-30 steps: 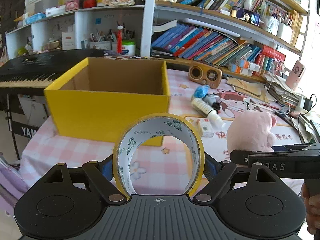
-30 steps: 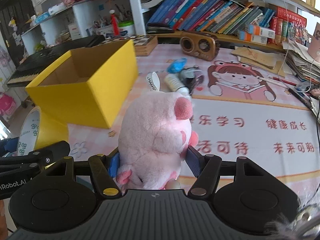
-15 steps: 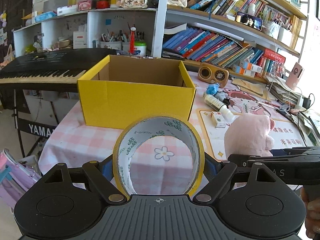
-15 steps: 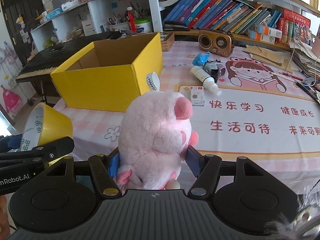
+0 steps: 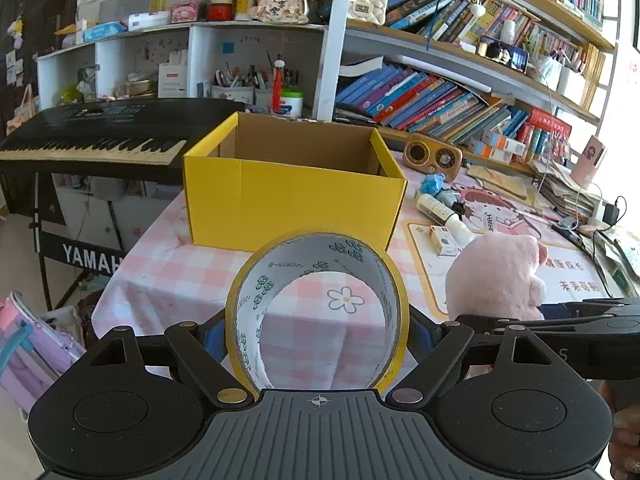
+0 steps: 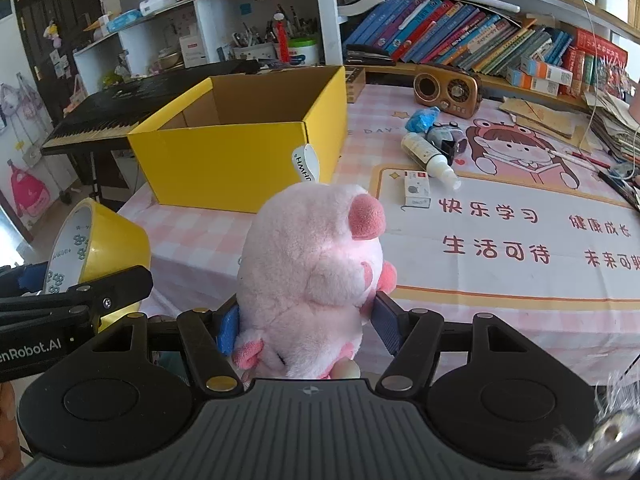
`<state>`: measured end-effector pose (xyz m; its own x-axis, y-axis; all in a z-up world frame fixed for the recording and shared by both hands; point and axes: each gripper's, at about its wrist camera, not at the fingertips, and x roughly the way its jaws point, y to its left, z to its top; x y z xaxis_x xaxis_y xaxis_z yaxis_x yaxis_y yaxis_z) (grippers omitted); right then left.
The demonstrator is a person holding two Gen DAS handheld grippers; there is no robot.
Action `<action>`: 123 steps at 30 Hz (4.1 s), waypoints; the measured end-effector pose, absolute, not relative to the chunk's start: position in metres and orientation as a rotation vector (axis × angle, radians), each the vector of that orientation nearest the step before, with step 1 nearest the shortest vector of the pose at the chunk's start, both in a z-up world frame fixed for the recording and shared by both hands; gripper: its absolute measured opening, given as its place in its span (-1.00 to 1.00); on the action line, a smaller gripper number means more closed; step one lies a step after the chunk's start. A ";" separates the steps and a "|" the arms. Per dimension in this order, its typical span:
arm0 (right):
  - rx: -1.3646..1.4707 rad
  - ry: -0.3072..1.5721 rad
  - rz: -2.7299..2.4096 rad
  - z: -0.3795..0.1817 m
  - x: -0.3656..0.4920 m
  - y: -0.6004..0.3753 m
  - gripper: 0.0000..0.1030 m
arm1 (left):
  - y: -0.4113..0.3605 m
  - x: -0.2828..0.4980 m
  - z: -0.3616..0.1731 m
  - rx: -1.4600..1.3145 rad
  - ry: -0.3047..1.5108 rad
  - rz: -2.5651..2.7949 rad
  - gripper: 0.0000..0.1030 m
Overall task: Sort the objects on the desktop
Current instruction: 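Lift the tape roll with the left tool while the right tool lifts the pig, then carry the tape and pig over the yellow box with both tools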
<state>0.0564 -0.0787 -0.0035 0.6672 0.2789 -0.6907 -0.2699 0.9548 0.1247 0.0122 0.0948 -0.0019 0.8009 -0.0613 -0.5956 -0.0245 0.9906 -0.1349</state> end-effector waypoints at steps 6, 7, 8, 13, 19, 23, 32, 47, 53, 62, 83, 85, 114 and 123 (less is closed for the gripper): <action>0.000 0.787 0.316 -0.003 0.056 -0.074 0.23 | 0.099 0.010 -0.002 -0.147 0.640 -0.019 0.64; -0.001 0.787 0.317 -0.003 0.056 -0.073 0.23 | 0.099 0.009 -0.002 -0.149 0.640 -0.019 0.64; -0.002 0.788 0.317 -0.003 0.055 -0.073 0.23 | 0.099 0.009 -0.002 -0.150 0.640 -0.018 0.64; -0.006 0.788 0.318 -0.003 0.055 -0.072 0.23 | 0.100 0.009 -0.002 -0.151 0.639 -0.020 0.64; -0.002 0.790 0.316 -0.003 0.055 -0.073 0.23 | 0.099 0.010 -0.002 -0.151 0.636 -0.020 0.64; -0.001 0.790 0.313 -0.004 0.056 -0.073 0.23 | 0.098 0.012 -0.002 -0.153 0.637 -0.022 0.64; 0.018 0.810 0.303 -0.010 0.061 -0.081 0.23 | 0.091 0.017 -0.004 -0.143 0.653 -0.038 0.64; 0.011 0.821 0.313 -0.013 0.074 -0.089 0.23 | 0.083 0.036 -0.007 -0.141 0.668 -0.054 0.64; -0.008 0.790 0.321 -0.008 0.087 -0.092 0.23 | 0.081 0.044 -0.004 -0.140 0.662 -0.039 0.64; -0.019 0.699 0.381 0.024 0.121 -0.091 0.23 | 0.089 0.071 0.031 -0.141 0.549 -0.012 0.64; -0.218 0.543 0.627 0.066 0.295 -0.030 0.23 | 0.111 0.214 0.076 -0.063 0.468 0.095 0.64; -0.263 0.566 0.652 0.059 0.314 -0.020 0.23 | 0.115 0.230 0.072 -0.053 0.500 0.107 0.64; -0.924 0.723 0.902 -0.034 0.391 0.037 0.36 | 0.121 0.338 -0.015 -0.091 0.937 0.133 0.66; -0.822 0.685 0.859 -0.015 0.389 0.031 0.61 | 0.117 0.319 0.006 -0.045 0.850 0.125 0.86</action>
